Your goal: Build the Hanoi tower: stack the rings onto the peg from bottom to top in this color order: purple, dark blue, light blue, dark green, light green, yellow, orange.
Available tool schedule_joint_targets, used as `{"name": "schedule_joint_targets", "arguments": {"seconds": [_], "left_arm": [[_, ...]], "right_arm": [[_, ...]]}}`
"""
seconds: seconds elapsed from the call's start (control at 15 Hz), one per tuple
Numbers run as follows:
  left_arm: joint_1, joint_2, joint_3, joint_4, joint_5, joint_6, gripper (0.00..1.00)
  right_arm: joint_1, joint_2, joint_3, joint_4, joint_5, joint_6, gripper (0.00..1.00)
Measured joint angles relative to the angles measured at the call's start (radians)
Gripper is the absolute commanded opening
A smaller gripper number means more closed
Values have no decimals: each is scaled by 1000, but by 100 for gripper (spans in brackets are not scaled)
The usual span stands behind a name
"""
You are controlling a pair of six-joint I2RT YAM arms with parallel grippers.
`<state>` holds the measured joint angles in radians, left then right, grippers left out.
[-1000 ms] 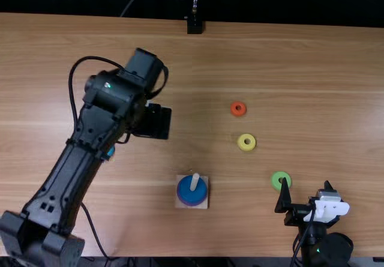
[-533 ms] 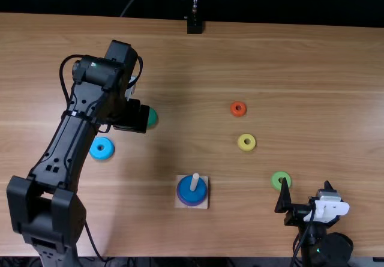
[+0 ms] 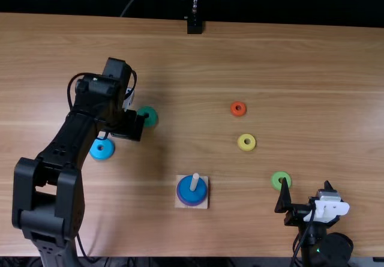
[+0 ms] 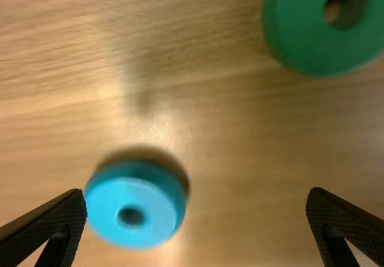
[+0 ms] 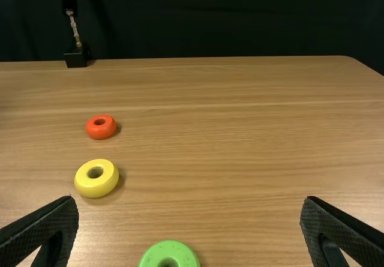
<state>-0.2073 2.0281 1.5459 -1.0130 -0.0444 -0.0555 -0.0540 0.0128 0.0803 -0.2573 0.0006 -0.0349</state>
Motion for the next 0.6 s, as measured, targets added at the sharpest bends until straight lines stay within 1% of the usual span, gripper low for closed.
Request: {"name": "schedule_joint_targets", "arguments": {"seconds": [0.07, 0.13, 0.2, 0.4, 0.6], "left_arm": [[5, -1, -50, 39, 1, 2, 100], [11, -12, -85, 50, -11, 3, 100], [27, -42, -118, 54, -3, 4, 100], [72, -74, -154, 58, 0, 4, 100], [85, -84, -167, 59, -1, 4, 100]], "right_arm": [[0, 0, 0, 0, 0, 0, 100], [0, 0, 0, 0, 0, 0, 100], [0, 0, 0, 0, 0, 1, 100], [0, 0, 0, 0, 0, 0, 100], [0, 0, 0, 0, 0, 0, 100]]}}
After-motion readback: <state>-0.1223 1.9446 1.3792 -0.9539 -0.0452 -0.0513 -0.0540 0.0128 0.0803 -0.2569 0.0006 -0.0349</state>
